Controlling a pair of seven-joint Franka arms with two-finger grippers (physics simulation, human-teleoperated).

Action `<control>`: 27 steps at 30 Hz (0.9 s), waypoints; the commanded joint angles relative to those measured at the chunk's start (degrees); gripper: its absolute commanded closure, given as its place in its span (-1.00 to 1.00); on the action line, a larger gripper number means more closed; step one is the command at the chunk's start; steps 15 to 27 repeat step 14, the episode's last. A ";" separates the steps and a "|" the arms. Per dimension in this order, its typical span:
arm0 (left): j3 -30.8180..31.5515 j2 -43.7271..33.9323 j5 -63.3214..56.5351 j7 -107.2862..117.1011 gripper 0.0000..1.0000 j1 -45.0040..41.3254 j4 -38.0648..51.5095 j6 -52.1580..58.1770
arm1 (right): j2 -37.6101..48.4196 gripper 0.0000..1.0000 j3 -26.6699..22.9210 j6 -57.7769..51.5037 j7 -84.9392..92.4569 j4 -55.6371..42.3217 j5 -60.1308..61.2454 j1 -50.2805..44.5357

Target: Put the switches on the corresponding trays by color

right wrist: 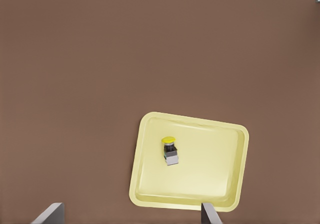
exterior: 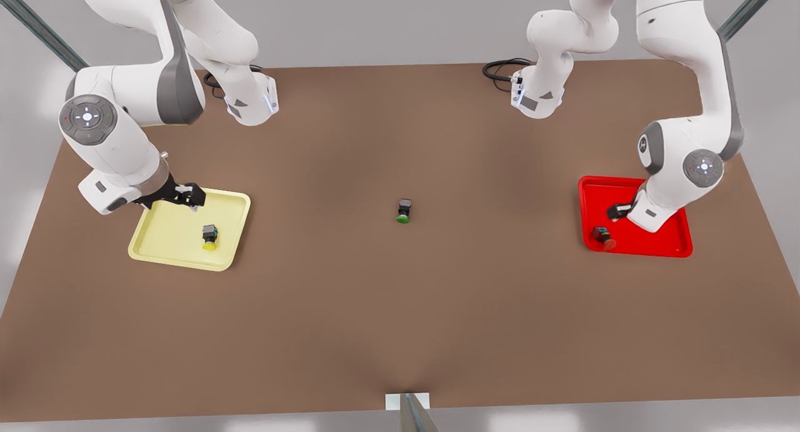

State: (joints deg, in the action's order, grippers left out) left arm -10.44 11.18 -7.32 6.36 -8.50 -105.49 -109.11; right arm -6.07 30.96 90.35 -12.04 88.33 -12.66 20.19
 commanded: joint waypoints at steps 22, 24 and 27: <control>7.27 -10.92 8.55 -5.48 -1.00 4.99 17.69 24.73 | 0.00 -1.00 0.07 0.00 0.00 0.00 0.00 0.03; 7.27 -10.92 8.55 -5.48 -1.00 4.99 17.69 24.73 | 0.00 -1.00 0.07 0.00 0.00 0.00 0.00 0.03; 7.27 -10.92 8.55 -5.48 -1.00 4.99 17.69 24.73 | 0.00 -1.00 0.07 0.00 0.00 0.00 0.00 0.03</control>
